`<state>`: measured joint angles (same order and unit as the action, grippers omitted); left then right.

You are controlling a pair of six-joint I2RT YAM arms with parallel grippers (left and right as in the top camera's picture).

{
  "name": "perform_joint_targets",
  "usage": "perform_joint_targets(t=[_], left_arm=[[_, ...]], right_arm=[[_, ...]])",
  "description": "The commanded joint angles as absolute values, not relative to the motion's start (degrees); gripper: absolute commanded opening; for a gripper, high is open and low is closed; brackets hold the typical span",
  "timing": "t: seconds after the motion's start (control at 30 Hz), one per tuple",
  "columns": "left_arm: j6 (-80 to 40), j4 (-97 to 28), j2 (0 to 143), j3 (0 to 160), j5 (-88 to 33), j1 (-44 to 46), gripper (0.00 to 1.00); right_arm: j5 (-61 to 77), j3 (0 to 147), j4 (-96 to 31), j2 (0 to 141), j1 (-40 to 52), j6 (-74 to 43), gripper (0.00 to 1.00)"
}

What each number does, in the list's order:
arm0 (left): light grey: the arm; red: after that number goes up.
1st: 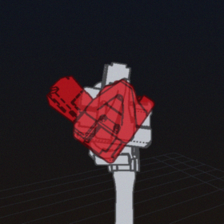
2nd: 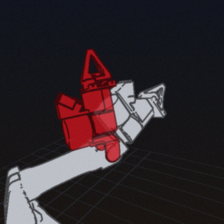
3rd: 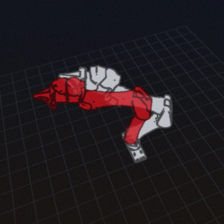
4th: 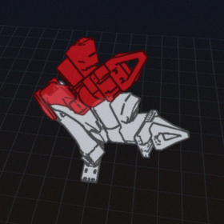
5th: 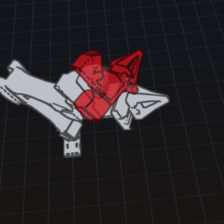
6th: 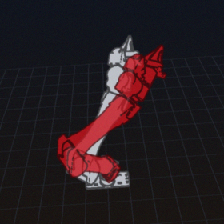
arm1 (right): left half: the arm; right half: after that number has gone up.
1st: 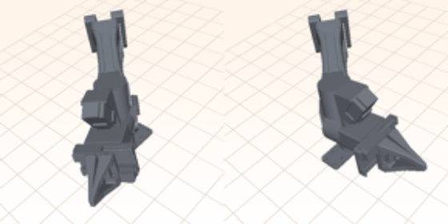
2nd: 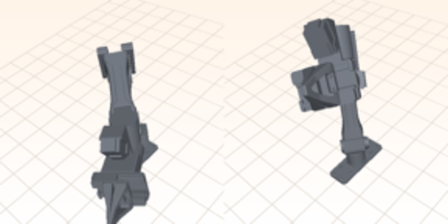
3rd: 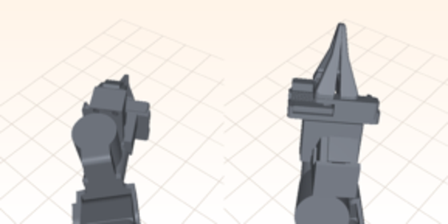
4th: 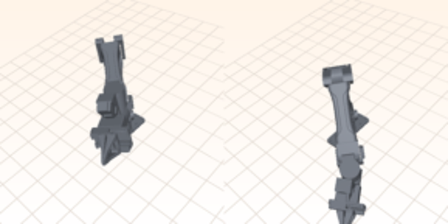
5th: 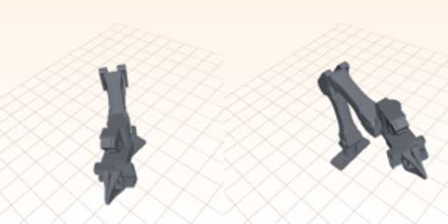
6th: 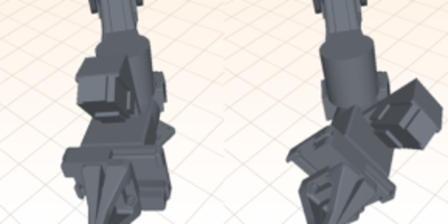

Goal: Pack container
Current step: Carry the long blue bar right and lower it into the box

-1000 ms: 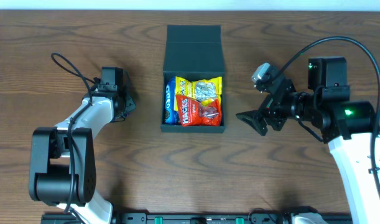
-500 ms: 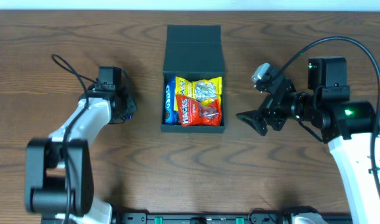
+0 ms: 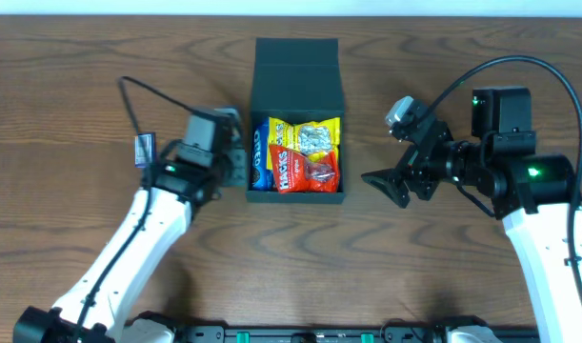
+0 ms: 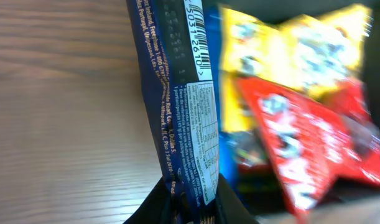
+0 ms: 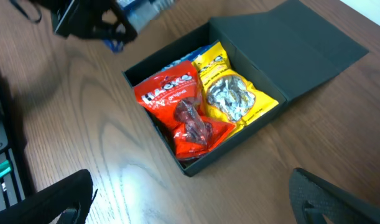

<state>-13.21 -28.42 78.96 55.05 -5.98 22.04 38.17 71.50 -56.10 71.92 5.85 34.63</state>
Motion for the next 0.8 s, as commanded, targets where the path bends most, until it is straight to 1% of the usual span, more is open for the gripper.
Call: perform_joint_targets(t=[0.0, 0.07, 0.17, 0.3, 0.37, 0.5, 0.53, 0.57, 0.6, 0.77], left_arm=[[-13.72, -27.66, 78.63, 55.27, -5.8, 24.49, 0.19], [-15.49, -26.28, 78.63, 55.27, -6.33, 24.8, 0.21], [-15.4, -25.45, 78.63, 55.27, -6.63, 24.8, 0.21], [-12.88, -25.36, 78.63, 55.24, -8.67, 24.8, 0.22], [-12.82, -25.26, 78.63, 55.24, -8.67, 24.8, 0.23], [-12.82, -24.67, 78.67, 55.24, -8.88, 24.8, 0.23], [-12.84, -24.6, 78.67, 55.24, -8.88, 24.8, 0.28], [-12.84, -24.62, 78.67, 55.24, -8.88, 24.8, 0.45], [-12.84, -24.67, 78.67, 55.24, -8.86, 24.8, 0.55], [-12.82, -25.71, 78.65, 55.24, -8.91, 24.73, 0.54]], right_arm=[[39.22, 71.57, -56.23, 71.13, 5.43, 34.33, 0.99], [39.22, 71.57, -56.23, 71.13, 5.43, 34.33, 0.99], [39.22, 71.57, -56.23, 71.13, 5.43, 34.33, 0.99], [39.22, 71.57, -56.23, 71.13, 5.43, 34.3, 0.99], [39.22, 71.57, -56.21, 71.13, 5.43, 34.33, 0.99], [39.24, 71.57, -56.23, 71.13, 5.43, 34.33, 0.99], [39.22, 71.57, -56.23, 71.13, 5.43, 34.33, 0.99], [39.22, 71.57, -56.23, 71.13, 5.43, 34.33, 0.99], [39.22, 71.57, -56.23, 71.13, 5.43, 34.3, 0.99], [39.22, 71.57, -56.23, 71.13, 5.43, 34.33, 0.99]])
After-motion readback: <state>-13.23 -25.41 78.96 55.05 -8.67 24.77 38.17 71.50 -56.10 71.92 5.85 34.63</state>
